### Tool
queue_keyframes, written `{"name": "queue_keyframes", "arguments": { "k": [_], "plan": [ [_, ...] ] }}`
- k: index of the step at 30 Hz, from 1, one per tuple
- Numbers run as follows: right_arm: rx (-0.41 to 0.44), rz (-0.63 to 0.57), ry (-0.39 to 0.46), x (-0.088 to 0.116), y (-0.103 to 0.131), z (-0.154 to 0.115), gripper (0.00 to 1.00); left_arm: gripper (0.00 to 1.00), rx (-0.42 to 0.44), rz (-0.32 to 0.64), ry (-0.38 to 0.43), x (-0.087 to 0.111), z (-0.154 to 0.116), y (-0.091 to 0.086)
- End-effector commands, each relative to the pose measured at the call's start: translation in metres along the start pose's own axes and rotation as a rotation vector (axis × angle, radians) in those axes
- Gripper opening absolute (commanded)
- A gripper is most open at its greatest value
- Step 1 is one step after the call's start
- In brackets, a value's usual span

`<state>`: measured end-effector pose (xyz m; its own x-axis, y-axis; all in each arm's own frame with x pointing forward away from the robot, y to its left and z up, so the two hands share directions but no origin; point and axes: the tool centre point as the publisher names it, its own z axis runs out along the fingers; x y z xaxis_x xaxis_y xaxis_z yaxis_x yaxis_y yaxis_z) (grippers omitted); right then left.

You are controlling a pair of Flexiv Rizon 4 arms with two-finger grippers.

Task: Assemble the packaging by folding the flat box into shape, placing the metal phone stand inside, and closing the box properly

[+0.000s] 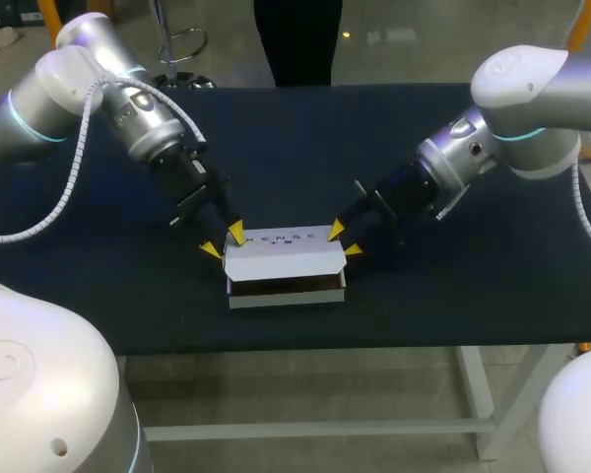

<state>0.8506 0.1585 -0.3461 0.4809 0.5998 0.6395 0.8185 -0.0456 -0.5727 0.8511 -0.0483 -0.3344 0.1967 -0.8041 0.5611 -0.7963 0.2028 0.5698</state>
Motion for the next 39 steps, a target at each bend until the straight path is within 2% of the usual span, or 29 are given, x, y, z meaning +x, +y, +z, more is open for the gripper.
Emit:
{"name": "queue_keyframes", "arguments": {
  "k": [1, 6, 39],
  "plan": [
    [0.010, -0.002, 0.003, 0.0002, 0.0028, -0.0001, 0.36, 0.48, 0.021, 0.009, 0.001, 0.0014, 0.0033, 0.0033],
    [0.013, -0.003, 0.004, 0.0005, 0.0027, -0.0007, 0.36, 0.47, 0.042, 0.017, 0.011, 0.0026, 0.0043, 0.0025],
    [0.032, -0.015, -0.005, 0.0075, 0.0005, -0.0037, 0.36, 0.46, 0.043, 0.004, 0.030, 0.0077, -0.0007, 0.0044]
  ]
}}
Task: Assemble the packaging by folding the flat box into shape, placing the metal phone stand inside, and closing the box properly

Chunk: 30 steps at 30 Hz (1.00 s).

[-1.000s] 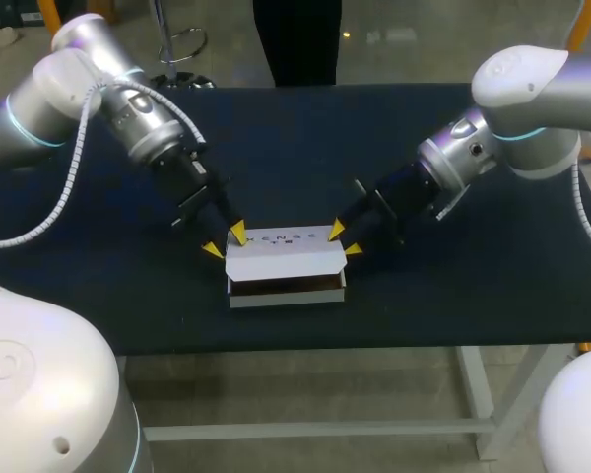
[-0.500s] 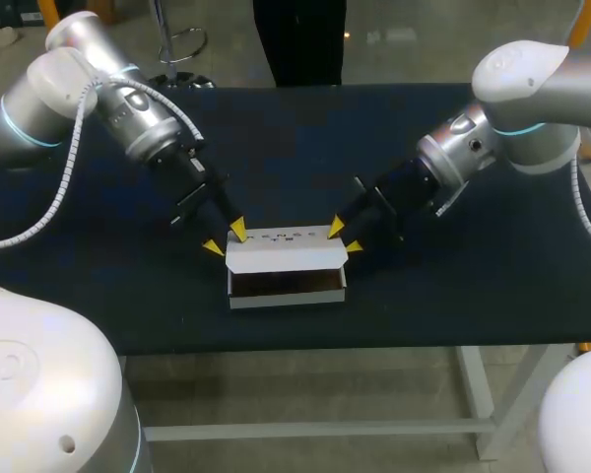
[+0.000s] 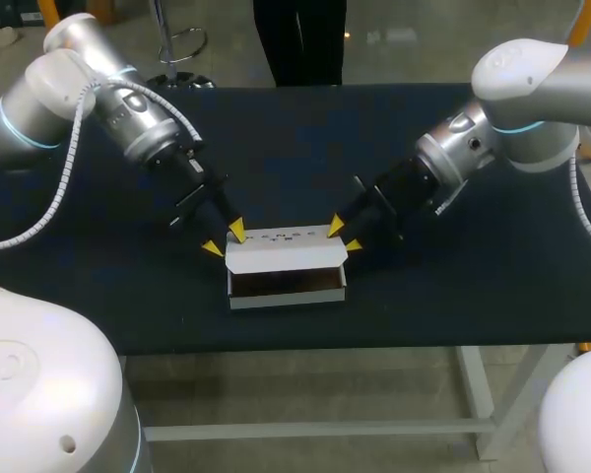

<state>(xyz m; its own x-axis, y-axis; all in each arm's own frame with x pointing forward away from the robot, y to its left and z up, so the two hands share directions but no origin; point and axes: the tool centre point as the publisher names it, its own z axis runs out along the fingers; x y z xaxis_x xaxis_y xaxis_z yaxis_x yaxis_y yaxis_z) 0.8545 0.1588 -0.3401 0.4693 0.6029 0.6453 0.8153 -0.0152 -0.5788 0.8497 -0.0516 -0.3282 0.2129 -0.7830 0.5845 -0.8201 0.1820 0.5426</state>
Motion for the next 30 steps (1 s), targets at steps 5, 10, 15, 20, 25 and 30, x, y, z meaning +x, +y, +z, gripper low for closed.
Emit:
{"name": "queue_keyframes", "arguments": {
  "k": [5, 10, 15, 20, 25, 30],
  "plan": [
    [0.004, -0.001, -0.003, 0.002, 0.001, 0.000, 0.36, 0.46, 0.002, -0.011, -0.001, 0.002, 0.000, 0.000],
    [0.003, -0.003, -0.006, 0.004, -0.001, 0.000, 0.36, 0.46, -0.001, -0.015, 0.000, 0.004, -0.001, 0.001],
    [0.005, 0.001, -0.007, 0.006, -0.001, -0.001, 0.36, 0.46, -0.003, -0.019, 0.005, 0.005, -0.002, 0.002],
    [0.017, 0.007, -0.008, 0.008, 0.000, -0.001, 0.36, 0.46, -0.010, -0.026, 0.005, 0.007, -0.003, 0.002],
    [0.025, 0.012, -0.009, 0.010, 0.001, -0.002, 0.35, 0.46, -0.016, -0.044, 0.007, 0.010, -0.005, 0.001],
    [0.033, 0.015, -0.012, 0.013, 0.002, -0.003, 0.36, 0.45, -0.025, -0.056, 0.008, 0.013, -0.007, 0.000]
  ]
}}
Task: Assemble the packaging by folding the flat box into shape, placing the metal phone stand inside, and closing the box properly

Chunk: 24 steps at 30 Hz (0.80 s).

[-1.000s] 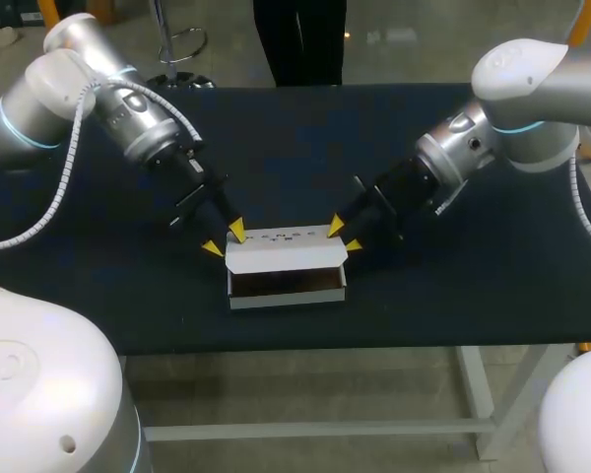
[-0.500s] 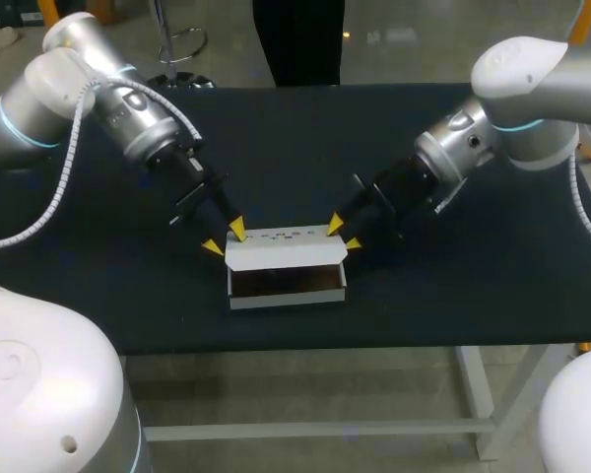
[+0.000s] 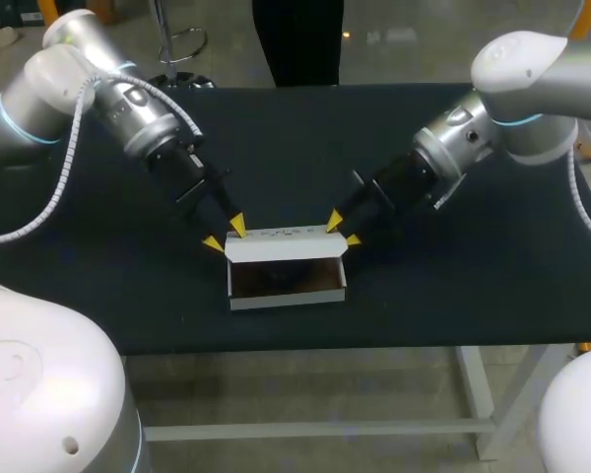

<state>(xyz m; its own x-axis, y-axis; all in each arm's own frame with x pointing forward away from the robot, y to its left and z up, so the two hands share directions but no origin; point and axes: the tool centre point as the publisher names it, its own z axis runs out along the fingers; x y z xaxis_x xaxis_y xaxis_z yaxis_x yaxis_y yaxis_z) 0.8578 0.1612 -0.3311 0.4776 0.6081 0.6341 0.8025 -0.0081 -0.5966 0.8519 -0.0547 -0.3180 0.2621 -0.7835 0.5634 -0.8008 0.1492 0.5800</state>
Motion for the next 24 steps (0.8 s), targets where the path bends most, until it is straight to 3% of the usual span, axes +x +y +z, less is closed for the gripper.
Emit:
{"name": "queue_keyframes", "arguments": {
  "k": [1, 24],
  "plan": [
    [0.016, 0.002, -0.007, 0.0049, 0.0042, 0.0005, 0.36, 0.45, -0.014, -0.007, -0.005, 0.0045, -0.0018, -0.0029],
    [0.036, 0.005, -0.015, 0.0123, 0.0045, 0.0003, 0.35, 0.43, -0.051, -0.071, 0.059, 0.0128, -0.0052, -0.0048]
  ]
}}
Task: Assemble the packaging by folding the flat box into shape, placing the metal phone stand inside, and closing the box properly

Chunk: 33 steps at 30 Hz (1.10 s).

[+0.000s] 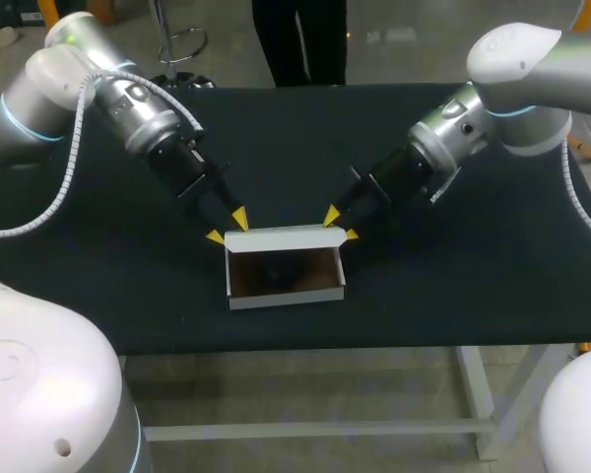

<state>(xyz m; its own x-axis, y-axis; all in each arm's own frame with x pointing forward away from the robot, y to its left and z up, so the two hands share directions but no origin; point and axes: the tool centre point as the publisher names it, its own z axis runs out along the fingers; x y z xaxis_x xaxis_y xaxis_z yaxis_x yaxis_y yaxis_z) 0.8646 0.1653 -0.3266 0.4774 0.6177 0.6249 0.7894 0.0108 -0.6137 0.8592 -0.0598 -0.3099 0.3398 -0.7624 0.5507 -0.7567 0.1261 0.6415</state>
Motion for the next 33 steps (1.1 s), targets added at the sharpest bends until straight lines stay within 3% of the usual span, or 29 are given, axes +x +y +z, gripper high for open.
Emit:
{"name": "queue_keyframes", "arguments": {
  "k": [1, 22, 33],
  "plan": [
    [0.008, -0.001, -0.003, 0.0037, 0.0017, 0.0016, 0.35, 0.43, -0.008, -0.007, 0.014, 0.0025, 0.0003, -0.0027],
    [0.012, 0.001, -0.006, 0.0048, 0.0015, 0.0024, 0.35, 0.39, -0.005, -0.091, 0.100, 0.0046, -0.0034, -0.0031],
    [0.014, 0.003, -0.007, 0.0055, 0.0019, 0.0035, 0.35, 0.33, -0.005, -0.136, 0.138, 0.0051, -0.0037, -0.0060]
  ]
}}
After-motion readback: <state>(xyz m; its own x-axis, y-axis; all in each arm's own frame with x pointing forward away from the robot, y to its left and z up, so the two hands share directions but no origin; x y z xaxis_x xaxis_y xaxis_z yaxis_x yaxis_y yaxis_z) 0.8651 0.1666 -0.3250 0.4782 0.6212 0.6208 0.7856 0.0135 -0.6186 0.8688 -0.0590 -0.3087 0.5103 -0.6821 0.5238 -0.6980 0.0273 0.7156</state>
